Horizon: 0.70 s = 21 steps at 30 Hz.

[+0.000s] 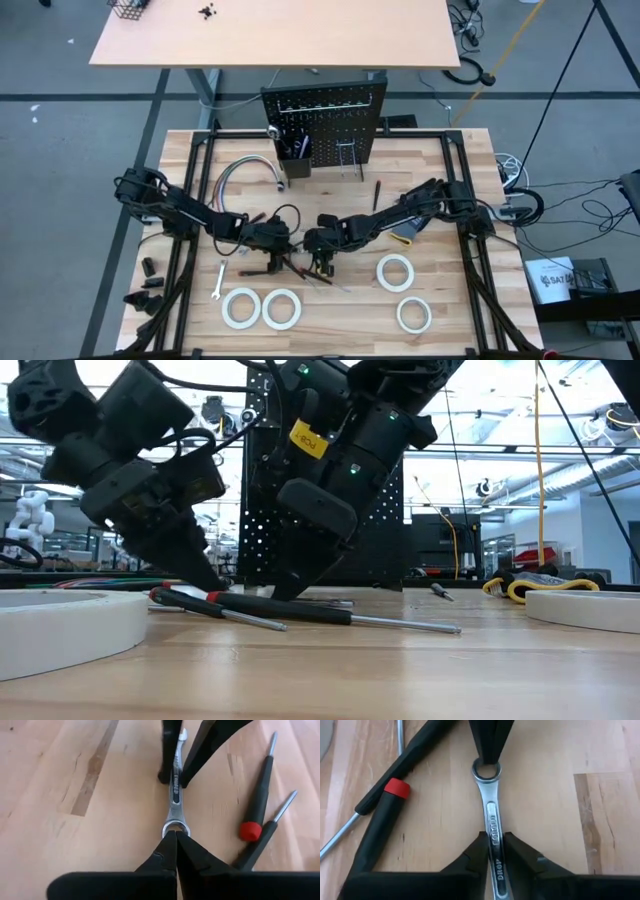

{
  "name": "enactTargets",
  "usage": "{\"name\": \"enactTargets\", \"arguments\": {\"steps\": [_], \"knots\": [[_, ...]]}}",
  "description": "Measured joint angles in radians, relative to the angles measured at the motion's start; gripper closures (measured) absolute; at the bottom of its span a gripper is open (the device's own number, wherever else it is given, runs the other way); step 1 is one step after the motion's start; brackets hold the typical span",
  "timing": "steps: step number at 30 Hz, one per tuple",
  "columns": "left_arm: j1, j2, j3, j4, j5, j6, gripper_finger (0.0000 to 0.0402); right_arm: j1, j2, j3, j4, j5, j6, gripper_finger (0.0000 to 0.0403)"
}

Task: Hang tools onto peg board
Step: Put the wrench into the peg board

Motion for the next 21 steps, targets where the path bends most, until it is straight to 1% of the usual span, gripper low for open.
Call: {"name": "enactTargets", "arguments": {"steps": [2, 7, 9, 11, 13, 16, 21], "knots": [[0.000, 0.001, -0.026, 0.052, -0.001, -0.027, 0.0401, 0.000, 0.000, -0.004, 0.006, -0.010, -0.006, 0.0379], [0.005, -0.041, -0.089, 0.175, 0.005, -0.084, 0.0401, -0.001, 0.000, -0.006, 0.014, -0.012, -0.007, 0.0380], [0.008, -0.061, -0.084, 0.226, -0.003, -0.085, 0.0400, -0.001, 0.000, -0.006, 0.015, -0.012, -0.007, 0.0380], [0.008, -0.075, -0.081, 0.241, -0.011, -0.102, 0.0393, -0.001, 0.000, -0.006, 0.017, -0.013, -0.007, 0.0380], [0.007, -0.072, -0.084, 0.219, -0.012, -0.111, 0.0382, -0.002, 0.000, -0.006, 0.020, -0.015, -0.007, 0.0380], [0.008, -0.073, -0.082, 0.233, -0.017, -0.111, 0.0360, -0.002, 0.000, -0.008, 0.026, -0.016, -0.007, 0.0380], [0.008, -0.074, -0.081, 0.233, -0.021, -0.078, 0.0311, 0.000, -0.006, -0.010, 0.036, 0.003, -0.017, 0.0380]]}}
